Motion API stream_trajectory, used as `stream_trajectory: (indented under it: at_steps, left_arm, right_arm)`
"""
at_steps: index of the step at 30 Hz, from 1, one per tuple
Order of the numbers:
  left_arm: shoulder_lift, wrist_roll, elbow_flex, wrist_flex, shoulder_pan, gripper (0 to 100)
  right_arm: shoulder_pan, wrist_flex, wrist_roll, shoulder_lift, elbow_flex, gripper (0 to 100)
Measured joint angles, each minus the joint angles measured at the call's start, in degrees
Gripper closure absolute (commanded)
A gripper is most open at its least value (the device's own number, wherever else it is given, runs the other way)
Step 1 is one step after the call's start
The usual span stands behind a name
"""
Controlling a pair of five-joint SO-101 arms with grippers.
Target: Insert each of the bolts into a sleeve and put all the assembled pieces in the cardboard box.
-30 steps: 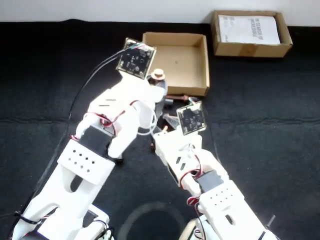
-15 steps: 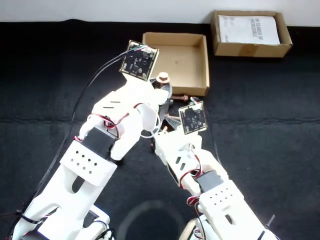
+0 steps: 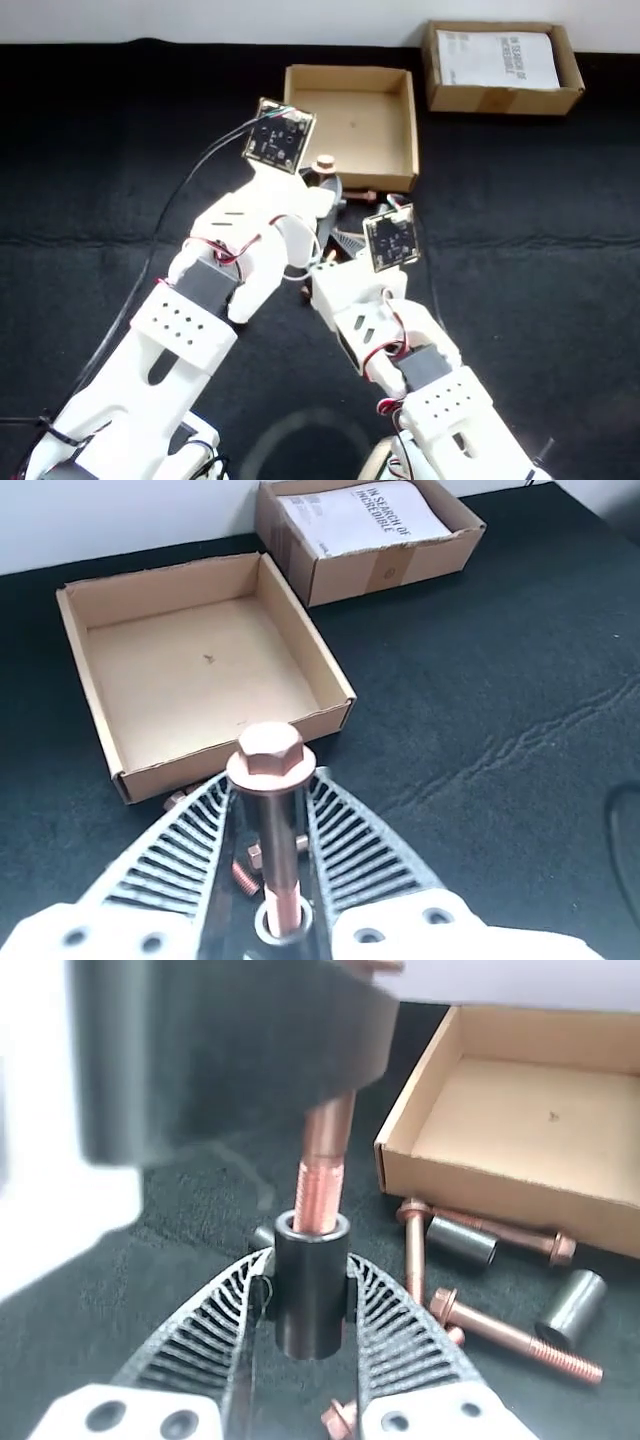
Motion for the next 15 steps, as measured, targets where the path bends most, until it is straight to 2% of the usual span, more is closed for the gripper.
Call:
stream_trajectory:
  at_steps: [8,15]
  left_arm:
    - [0.0,0.09,0.0,0.7,0.0,99]
    - [-0.53,0.09,0.0,10.37,1.14,99]
  right_arm:
    - [0.0,0.79,0.0,-0.53,0.0,99.2]
    - [0.53,0.88,0.0,-0.7,0.0,99.2]
